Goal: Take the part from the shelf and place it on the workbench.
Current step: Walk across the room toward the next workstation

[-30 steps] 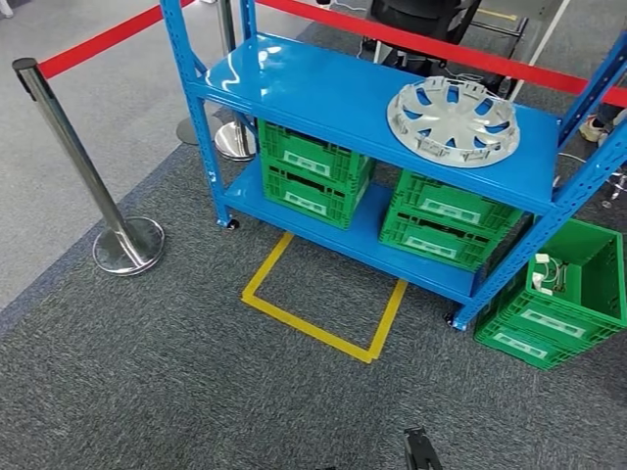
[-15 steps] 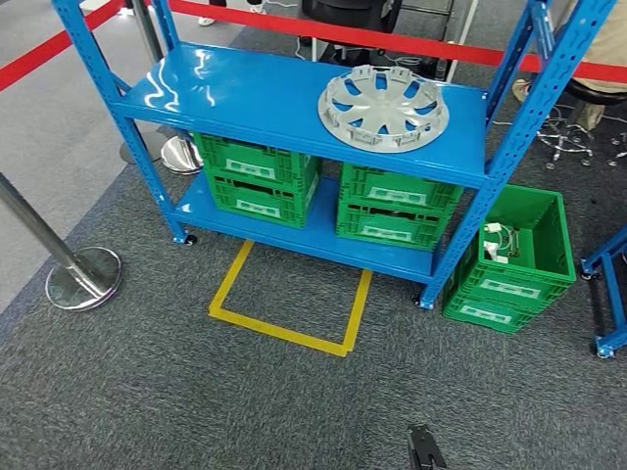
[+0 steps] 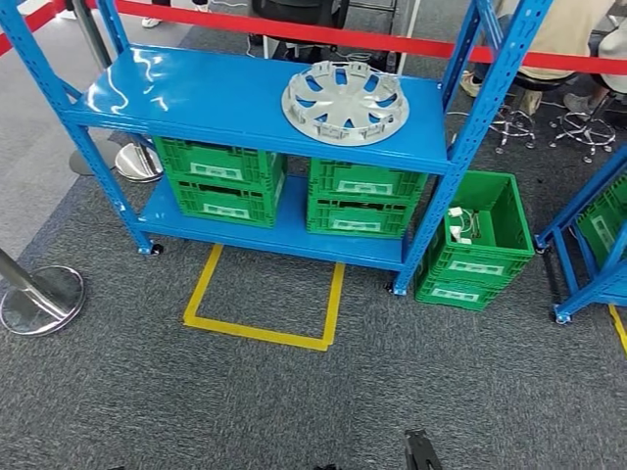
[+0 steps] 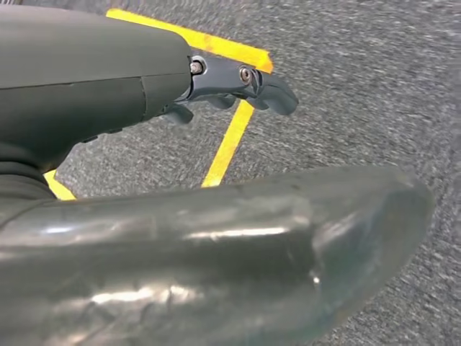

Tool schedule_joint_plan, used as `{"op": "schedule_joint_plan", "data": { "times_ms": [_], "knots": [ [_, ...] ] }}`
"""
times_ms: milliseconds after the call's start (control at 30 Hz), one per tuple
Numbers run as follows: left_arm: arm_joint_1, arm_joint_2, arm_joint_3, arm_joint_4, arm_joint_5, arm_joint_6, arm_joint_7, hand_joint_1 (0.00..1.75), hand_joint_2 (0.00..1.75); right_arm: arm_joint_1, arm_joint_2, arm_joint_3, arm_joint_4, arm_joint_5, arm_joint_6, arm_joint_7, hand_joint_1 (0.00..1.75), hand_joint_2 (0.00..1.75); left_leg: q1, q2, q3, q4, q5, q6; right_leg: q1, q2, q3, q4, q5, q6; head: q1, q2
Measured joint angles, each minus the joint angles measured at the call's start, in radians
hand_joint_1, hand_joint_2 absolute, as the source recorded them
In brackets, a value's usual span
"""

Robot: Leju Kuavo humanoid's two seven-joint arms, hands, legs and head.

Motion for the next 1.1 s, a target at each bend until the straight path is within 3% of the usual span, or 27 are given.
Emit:
{"op": "schedule_joint_plan", "data": {
  "times_ms": [67,100,167,233,267,333,400,433,467,533,567,633,667,733,800,867,900,933,967,1033,1100],
  "knots": [
    [0.0,-0.001,0.0,0.0,-0.004,0.0,0.0,0.0,0.0,-0.004,0.0,0.0,0.0,0.0,0.0,0.0,0.0,0.0,-0.004,0.016,0.008,0.001,-0.007,-0.009,0.01,-0.038,0.062,-0.117,0.039,-0.009,0.001,0.0],
    [0.0,-0.001,0.0,0.0,-0.007,0.0,0.0,0.0,0.0,-0.006,0.0,0.0,0.0,0.0,0.0,0.0,0.0,0.0,-0.006,0.024,0.011,0.0,-0.009,-0.014,0.014,-0.049,0.075,-0.144,0.044,-0.014,0.0,0.0],
    [-0.001,-0.002,0.0,0.0,-0.01,0.0,0.0,0.0,0.0,-0.006,0.0,0.0,0.0,-0.001,0.0,0.0,0.0,0.0,-0.008,0.041,0.017,-0.006,-0.01,-0.025,0.018,-0.035,0.075,-0.152,0.042,-0.024,-0.001,0.0],
    [-0.003,-0.003,0.001,0.0,-0.012,0.0,0.0,0.0,0.0,-0.002,0.0,0.0,0.0,-0.002,-0.001,-0.001,0.0,0.0,-0.005,0.032,0.019,0.001,-0.023,-0.036,0.015,-0.013,0.079,-0.162,0.047,-0.036,-0.003,0.0],
    [-0.004,-0.003,0.001,0.0,-0.013,0.0,0.0,0.0,0.0,-0.002,0.0,0.0,0.0,-0.003,-0.001,-0.001,0.0,0.0,-0.004,0.014,0.008,0.03,-0.043,-0.04,0.011,-0.003,0.082,-0.168,0.05,-0.042,-0.006,0.0],
    [-0.004,-0.003,0.002,0.0,-0.017,0.0,0.0,0.0,0.0,-0.005,0.0,0.0,0.0,-0.003,0.0,-0.001,0.0,0.0,-0.004,-0.027,-0.049,0.146,-0.104,-0.042,0.008,0.018,0.085,-0.172,0.052,-0.049,-0.012,0.0],
    [-0.001,-0.002,0.004,0.0,-0.018,0.0,0.0,0.0,0.0,-0.005,0.0,0.0,0.0,-0.003,0.0,-0.001,0.0,0.0,-0.005,-0.04,-0.11,0.256,-0.137,-0.043,0.008,0.043,0.086,-0.172,0.052,-0.052,-0.015,0.0],
    [0.0,-0.002,0.006,0.0,-0.018,0.0,0.0,0.0,0.0,-0.004,0.0,0.0,0.0,-0.003,0.0,-0.001,0.0,0.0,-0.005,-0.042,-0.121,0.266,-0.125,-0.043,0.007,0.057,0.087,-0.172,0.051,-0.051,-0.015,0.0],
    [0.0,-0.002,0.007,0.0,-0.019,0.0,0.0,0.0,0.0,-0.003,0.0,0.0,0.0,-0.003,0.0,-0.001,0.0,0.0,-0.004,-0.044,-0.114,0.239,-0.095,-0.043,0.006,0.07,0.088,-0.171,0.051,-0.05,-0.015,0.0],
    [0.0,-0.001,0.009,0.0,-0.019,0.0,0.0,0.0,0.0,-0.003,0.0,0.0,0.0,-0.003,0.0,-0.001,0.0,0.0,0.0,-0.072,-0.062,0.114,-0.019,-0.043,0.005,0.095,0.089,-0.167,0.049,-0.043,-0.016,0.0],
    [-0.001,0.0,0.01,0.0,-0.019,-0.001,0.0,0.0,0.0,-0.004,0.0,0.0,0.0,-0.003,-0.001,-0.003,0.0,0.0,0.002,-0.09,-0.037,0.058,0.002,-0.041,0.005,0.106,0.086,-0.162,0.048,-0.038,-0.019,0.0],
    [-0.003,-0.001,0.01,0.0,-0.02,-0.002,0.0,0.0,0.0,-0.002,0.0,0.0,0.0,-0.002,-0.003,-0.008,0.0,0.0,0.004,-0.114,-0.016,0.004,0.01,-0.033,0.006,0.121,0.077,-0.157,0.046,-0.026,-0.022,0.0],
    [-0.004,-0.002,0.01,0.0,-0.02,-0.002,0.0,0.0,0.0,0.001,0.0,0.0,0.0,-0.001,-0.005,-0.011,0.0,0.0,0.003,-0.11,-0.015,0.001,0.007,-0.025,0.005,0.127,0.073,-0.158,0.047,-0.021,-0.022,0.0],
    [-0.005,-0.003,0.011,0.0,-0.02,-0.003,0.0,0.0,0.0,0.007,0.0,0.0,0.0,0.002,-0.007,-0.017,0.0,0.0,0.004,-0.099,-0.015,-0.001,0.01,-0.011,0.003,0.114,0.067,-0.151,0.041,-0.011,-0.018,0.0],
    [-0.004,-0.004,0.012,0.0,-0.02,-0.003,0.0,0.0,0.0,0.006,0.0,0.0,0.0,0.004,-0.007,-0.022,0.0,0.0,0.005,-0.085,-0.013,-0.003,0.012,0.0,0.003,0.068,0.031,-0.075,-0.005,-0.001,-0.012,0.0],
    [-0.001,-0.003,0.014,0.0,-0.02,-0.003,0.0,0.0,0.0,0.002,0.0,0.001,0.0,0.007,-0.007,-0.025,0.0,0.87,0.004,-0.07,-0.012,-0.003,0.01,0.005,0.002,0.03,-0.033,0.059,-0.07,0.006,-0.007,0.0],
    [0.0,-0.003,0.015,0.0,-0.021,-0.003,0.0,0.0,0.0,0.002,0.0,0.001,0.0,0.009,-0.008,-0.025,0.0,1.31,0.004,-0.063,-0.012,-0.003,0.009,0.005,0.001,0.024,-0.057,0.108,-0.086,0.008,-0.007,0.0],
    [0.0,-0.002,0.017,0.0,-0.023,-0.003,0.0,0.0,0.0,0.003,0.0,0.001,0.0,0.012,-0.009,-0.025,0.0,1.75,0.004,-0.059,-0.011,-0.003,0.008,0.005,-0.001,0.021,-0.064,0.125,-0.083,0.008,-0.007,0.0],
    [0.0,-0.002,0.017,0.0,-0.024,-0.003,0.0,0.0,0.0,0.004,0.0,0.001,0.0,0.015,-0.011,-0.025,0.0,1.75,0.004,-0.056,-0.008,-0.003,0.006,0.004,-0.002,0.02,-0.05,0.099,-0.061,0.008,-0.007,0.0],
    [0.0,-0.003,0.018,0.0,-0.027,-0.003,0.0,0.0,0.0,0.005,0.0,0.002,0.0,0.021,-0.015,-0.023,0.0,1.75,0.004,-0.054,-0.002,-0.003,0.002,-0.001,-0.002,0.016,0.022,-0.038,0.004,0.002,-0.007,0.0],
    [-0.001,-0.004,0.018,0.0,-0.028,-0.004,0.0,0.0,0.0,0.002,-0.001,0.002,0.0,0.023,-0.018,-0.02,0.0,1.75,0.001,-0.053,0.002,-0.003,-0.001,-0.011,0.002,0.011,0.078,-0.14,0.035,-0.006,-0.007,0.0]
  ]
}}
